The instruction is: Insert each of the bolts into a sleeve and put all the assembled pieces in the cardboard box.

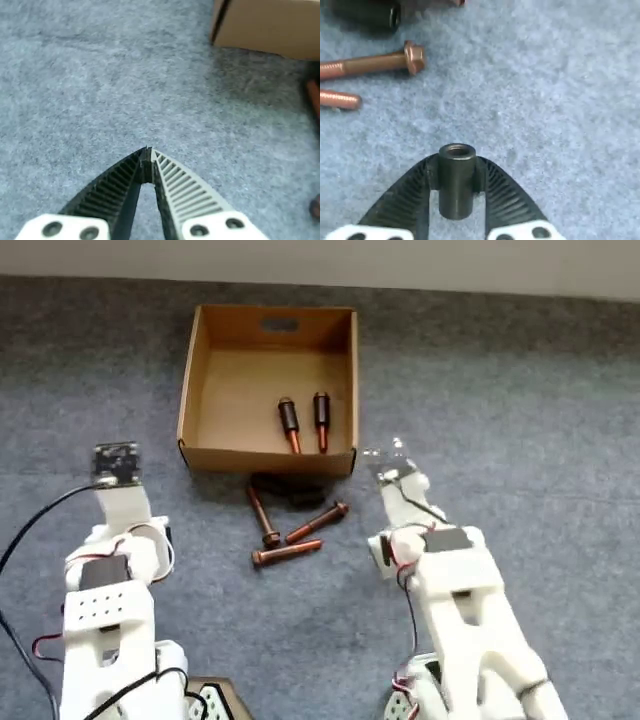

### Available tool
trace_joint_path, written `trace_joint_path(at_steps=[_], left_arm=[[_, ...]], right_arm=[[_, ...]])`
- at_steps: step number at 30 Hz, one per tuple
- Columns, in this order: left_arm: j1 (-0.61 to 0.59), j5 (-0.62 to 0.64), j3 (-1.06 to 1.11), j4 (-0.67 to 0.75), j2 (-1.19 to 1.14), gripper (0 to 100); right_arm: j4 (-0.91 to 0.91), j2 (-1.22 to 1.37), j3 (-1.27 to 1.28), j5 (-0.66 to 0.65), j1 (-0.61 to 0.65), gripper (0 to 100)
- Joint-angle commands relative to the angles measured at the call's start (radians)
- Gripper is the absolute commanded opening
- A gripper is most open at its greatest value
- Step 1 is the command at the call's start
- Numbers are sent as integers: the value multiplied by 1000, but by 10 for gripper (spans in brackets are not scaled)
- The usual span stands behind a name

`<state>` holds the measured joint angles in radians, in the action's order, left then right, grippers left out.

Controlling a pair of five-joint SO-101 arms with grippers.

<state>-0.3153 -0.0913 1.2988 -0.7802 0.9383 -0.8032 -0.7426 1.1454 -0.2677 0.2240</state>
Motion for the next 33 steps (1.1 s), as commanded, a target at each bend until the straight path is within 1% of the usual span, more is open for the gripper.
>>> trace_joint_path(at_steps=[1,6,10,13,16,21,28,31,33], left_arm=[[67,-20,-134,-120,-4,27],[168,-34,-360,-373,-65,27],[308,-176,-527,-551,-254,28],[386,-301,-607,-626,-427,28],[441,-322,-657,-637,-568,34],[535,-324,-737,-638,-697,186],[659,-328,-769,-637,-700,178],[676,-328,-753,-578,-702,181],[676,-354,-727,-529,-702,181]], right_arm=[[-4,-291,45,94,-13,6],[-1,-496,107,224,-13,6],[-1,-585,174,347,-13,6],[1,-647,211,358,-19,6],[1,-702,243,358,-19,6],[1,-750,292,358,-21,6],[-1,-759,298,358,-30,6],[-4,-759,298,358,-91,6],[-4,-759,298,358,-127,6]])
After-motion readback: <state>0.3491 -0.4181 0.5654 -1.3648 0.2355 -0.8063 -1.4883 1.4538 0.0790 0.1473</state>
